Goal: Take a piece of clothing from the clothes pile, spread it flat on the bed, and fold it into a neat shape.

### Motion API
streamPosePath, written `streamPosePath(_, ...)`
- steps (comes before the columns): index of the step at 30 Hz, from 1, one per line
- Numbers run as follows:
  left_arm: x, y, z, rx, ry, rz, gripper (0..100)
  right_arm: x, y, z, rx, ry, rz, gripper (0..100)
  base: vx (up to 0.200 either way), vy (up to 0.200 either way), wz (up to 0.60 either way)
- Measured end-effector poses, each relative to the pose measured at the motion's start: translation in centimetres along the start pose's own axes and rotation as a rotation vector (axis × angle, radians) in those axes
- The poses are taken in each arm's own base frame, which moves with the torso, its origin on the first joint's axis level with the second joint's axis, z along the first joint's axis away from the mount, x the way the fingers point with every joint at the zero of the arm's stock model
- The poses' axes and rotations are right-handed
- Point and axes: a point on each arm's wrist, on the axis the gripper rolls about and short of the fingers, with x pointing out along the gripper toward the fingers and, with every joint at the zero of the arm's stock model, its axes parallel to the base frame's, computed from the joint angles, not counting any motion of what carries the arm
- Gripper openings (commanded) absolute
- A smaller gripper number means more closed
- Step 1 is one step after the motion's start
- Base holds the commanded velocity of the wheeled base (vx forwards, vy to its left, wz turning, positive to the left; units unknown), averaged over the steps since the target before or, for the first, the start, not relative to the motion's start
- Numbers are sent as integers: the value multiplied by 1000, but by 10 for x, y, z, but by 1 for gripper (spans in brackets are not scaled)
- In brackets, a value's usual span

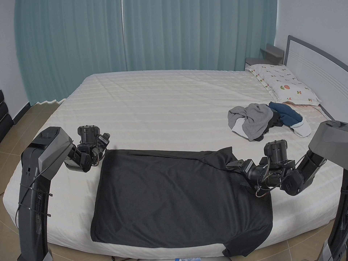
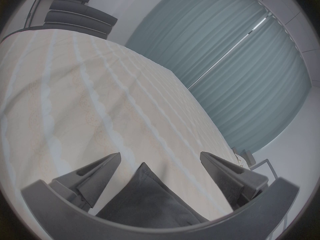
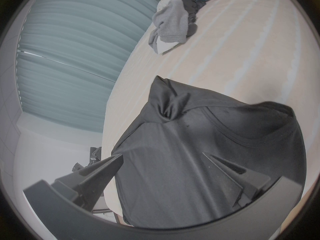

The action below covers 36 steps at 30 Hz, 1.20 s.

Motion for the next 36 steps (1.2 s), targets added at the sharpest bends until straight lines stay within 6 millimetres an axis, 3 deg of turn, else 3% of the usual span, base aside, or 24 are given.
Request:
streamPosePath(6,-5,1,0,-5,13,0,100,30,24,0,-97,-55,-28,100,0,0,0)
streamPosePath(14,-7,2,-1,-4,20,3,100,76,26,-3,-175,-101,-112,100,0,0,0)
streamPosePath(22,-7,3,-2,-2,22,4,100,100,33,7,-188,-174,-100,100,0,0,0)
streamPosePath(29,-7,3,-2,-2,21,5,100,118,53,42,-192,-329,-35,100,0,0,0)
streamPosePath(36,-7,3,-1,-2,20,4,100,130,76,96,-175,-541,65,100,0,0,0)
